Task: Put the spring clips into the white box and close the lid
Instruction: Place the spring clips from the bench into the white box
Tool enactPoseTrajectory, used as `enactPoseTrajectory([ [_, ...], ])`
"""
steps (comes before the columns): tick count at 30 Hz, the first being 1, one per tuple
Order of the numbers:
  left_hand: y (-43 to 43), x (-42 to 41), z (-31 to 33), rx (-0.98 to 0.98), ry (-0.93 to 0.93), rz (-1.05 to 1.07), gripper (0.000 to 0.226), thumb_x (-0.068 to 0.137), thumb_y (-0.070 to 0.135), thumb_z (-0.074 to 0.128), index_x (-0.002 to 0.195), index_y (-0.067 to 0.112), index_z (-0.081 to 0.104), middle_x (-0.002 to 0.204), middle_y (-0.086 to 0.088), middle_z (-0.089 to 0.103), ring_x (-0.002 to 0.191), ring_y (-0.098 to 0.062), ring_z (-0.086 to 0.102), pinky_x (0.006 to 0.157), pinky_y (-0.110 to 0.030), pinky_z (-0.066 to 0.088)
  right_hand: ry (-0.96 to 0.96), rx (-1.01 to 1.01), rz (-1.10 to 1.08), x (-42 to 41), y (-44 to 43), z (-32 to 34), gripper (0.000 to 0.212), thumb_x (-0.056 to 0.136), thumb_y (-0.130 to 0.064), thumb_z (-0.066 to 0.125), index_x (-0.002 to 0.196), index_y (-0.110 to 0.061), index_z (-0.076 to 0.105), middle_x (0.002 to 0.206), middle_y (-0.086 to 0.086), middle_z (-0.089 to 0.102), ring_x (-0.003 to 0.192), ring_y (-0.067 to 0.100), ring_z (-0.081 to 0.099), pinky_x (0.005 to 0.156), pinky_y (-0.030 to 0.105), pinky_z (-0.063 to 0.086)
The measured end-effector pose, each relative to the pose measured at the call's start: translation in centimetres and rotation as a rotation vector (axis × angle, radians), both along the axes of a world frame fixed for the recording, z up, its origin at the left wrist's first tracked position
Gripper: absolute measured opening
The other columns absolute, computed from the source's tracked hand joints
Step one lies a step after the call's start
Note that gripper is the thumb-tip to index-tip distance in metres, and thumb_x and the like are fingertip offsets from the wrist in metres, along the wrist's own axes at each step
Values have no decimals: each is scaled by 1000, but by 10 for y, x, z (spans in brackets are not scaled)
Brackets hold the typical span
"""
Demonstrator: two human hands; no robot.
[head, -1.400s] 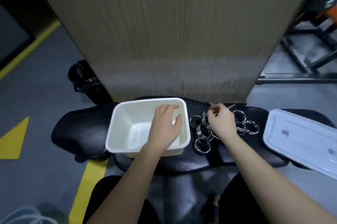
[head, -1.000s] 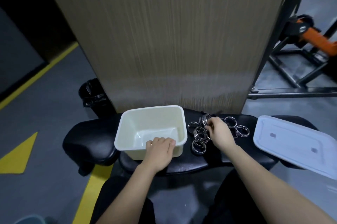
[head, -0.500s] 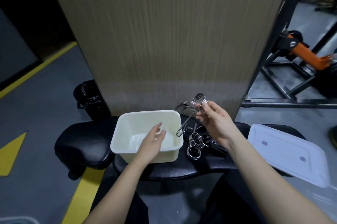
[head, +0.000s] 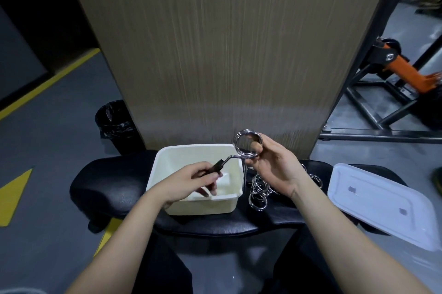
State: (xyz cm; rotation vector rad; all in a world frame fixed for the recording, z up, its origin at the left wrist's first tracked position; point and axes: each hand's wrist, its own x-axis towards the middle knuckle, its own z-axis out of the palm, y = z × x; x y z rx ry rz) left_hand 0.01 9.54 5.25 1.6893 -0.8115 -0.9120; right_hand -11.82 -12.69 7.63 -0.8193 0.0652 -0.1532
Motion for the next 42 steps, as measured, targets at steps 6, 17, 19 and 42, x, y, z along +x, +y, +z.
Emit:
enactPoseTrajectory([
  [6,21,12,5,-15,-6,67,19,99,15,60,95,-3,59,81,-13,69,68,-22,60,70,-34,48,151,-206,-124,23,8,-12,33,105,-23,42,126,-14,66,113,7,66,102,20,62,100,42,51],
  [17,1,43,-60,575,-702,135,18,98,29,55,87,20,45,89,-9,69,82,-32,62,72,-41,50,664,-1003,-318,42,55,-123,61,105,-27,34,157,-4,10,163,13,23,148,30,27,118,33,22],
  [19,-12,45,-71,609,-718,91,17,100,29,52,90,18,44,93,-12,68,83,-34,61,69,-40,47,691,-1008,-397,43,59,-130,57,106,-25,31,158,-9,14,158,14,35,139,34,41,106,32,33],
  [42,-46,69,-107,771,-694,103,19,92,42,59,103,28,62,99,5,65,93,-20,62,76,-34,49,614,-1003,-440,42,54,-133,46,104,-17,32,150,-19,30,133,3,58,123,29,55,90,27,39],
])
